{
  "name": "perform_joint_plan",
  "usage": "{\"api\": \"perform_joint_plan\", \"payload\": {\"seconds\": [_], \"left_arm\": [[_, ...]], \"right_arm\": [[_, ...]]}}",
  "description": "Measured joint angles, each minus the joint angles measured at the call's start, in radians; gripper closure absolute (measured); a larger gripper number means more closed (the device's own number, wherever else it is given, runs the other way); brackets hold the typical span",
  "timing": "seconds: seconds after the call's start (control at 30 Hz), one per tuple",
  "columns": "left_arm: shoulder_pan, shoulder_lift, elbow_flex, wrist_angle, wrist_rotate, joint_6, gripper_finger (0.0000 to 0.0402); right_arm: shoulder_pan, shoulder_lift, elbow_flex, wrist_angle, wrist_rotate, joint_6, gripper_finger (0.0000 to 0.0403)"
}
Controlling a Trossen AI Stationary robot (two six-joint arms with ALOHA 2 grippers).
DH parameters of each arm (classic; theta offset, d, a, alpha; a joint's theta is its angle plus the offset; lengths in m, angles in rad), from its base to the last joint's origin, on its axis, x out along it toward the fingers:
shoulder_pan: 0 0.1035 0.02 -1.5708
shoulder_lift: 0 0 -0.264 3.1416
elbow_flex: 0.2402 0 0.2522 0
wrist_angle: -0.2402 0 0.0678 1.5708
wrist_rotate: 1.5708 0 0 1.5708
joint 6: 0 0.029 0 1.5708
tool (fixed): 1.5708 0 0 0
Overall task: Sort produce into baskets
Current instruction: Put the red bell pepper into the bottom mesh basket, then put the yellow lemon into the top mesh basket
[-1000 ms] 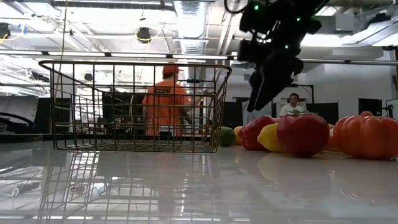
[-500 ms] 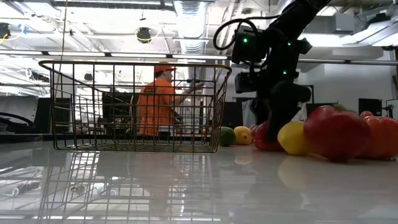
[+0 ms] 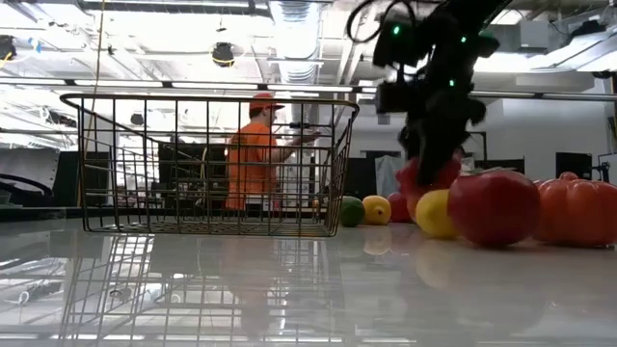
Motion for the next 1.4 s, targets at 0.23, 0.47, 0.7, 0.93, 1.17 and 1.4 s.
{"api": "perform_joint_plan", "payload": {"seconds": [0.23, 0.47, 0.7, 0.93, 1.17, 1.4], "left_arm": [[0.0, 0.006, 0.0, 0.0, -0.021, -0.01, 0.0219], [0.0, 0.008, 0.0, 0.001, -0.03, -0.027, 0.0219], [0.0, 0.008, 0.0, 0.007, -0.03, -0.029, 0.0219], [0.0, 0.009, 0.0, 0.007, -0.03, -0.031, 0.0219], [0.0, 0.009, 0.0, 0.007, -0.023, -0.038, 0.0219], [0.0, 0.008, 0.0, 0.007, -0.023, -0.038, 0.0219]], "right_arm": [[-0.006, -0.148, 0.0, 0.158, 0.0, 0.219, 0.0084], [-0.006, -0.231, 0.001, 0.35, -0.001, 0.384, 0.0083], [0.02, -0.22, 0.001, 0.549, -0.006, 0.482, 0.0083], [0.067, -0.101, 0.002, 0.775, -0.007, 0.499, 0.0082], [0.08, -0.024, 0.004, 0.882, -0.008, 0.518, 0.0071], [0.051, 0.016, 0.073, 0.782, -0.063, 0.519, 0.0013]]}}
